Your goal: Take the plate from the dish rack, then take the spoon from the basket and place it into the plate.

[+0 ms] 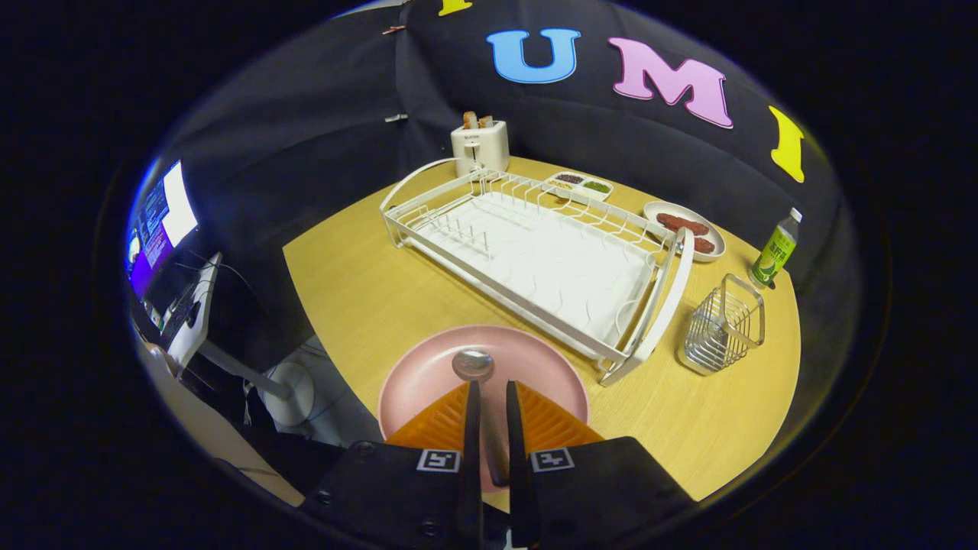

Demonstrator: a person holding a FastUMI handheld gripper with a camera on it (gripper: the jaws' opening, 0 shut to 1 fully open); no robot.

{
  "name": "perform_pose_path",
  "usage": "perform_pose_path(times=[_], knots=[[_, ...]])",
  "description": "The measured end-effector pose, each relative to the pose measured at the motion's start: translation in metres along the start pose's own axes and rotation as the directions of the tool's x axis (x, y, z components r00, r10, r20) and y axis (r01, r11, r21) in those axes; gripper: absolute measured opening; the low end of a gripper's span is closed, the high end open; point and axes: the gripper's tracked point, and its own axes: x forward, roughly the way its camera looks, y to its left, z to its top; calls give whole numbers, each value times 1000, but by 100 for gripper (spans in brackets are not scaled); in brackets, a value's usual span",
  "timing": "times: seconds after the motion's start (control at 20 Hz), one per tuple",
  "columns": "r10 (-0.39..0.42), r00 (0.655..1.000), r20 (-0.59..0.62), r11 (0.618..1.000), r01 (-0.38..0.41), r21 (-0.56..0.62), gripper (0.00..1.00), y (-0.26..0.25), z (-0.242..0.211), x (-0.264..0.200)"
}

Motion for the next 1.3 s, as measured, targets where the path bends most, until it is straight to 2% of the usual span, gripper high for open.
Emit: perform_pose_path(times=[0.1,0.2,0.35,0.5,0.55,0.65,0.7,0.8,0.85,1.0,1.3], knots=[[12,1000,-27,1000,-11,29,20,0,-7,7],[12,999,-31,999,-11,48,27,0,-6,9],[6,1000,-22,998,-5,69,46,-3,-1,9],[7,1000,-19,996,-6,84,58,-1,0,7],[5,1000,-18,996,-3,87,67,-2,1,7],[-20,1000,10,995,19,94,77,-6,9,1],[-37,999,29,994,33,102,77,-10,15,-4],[-65,995,74,991,56,120,87,-16,30,-17],[-93,991,101,990,81,116,97,-24,42,-27],[-182,960,215,980,158,125,98,-46,83,-61],[-340,860,380,938,281,203,99,-86,149,-144]])
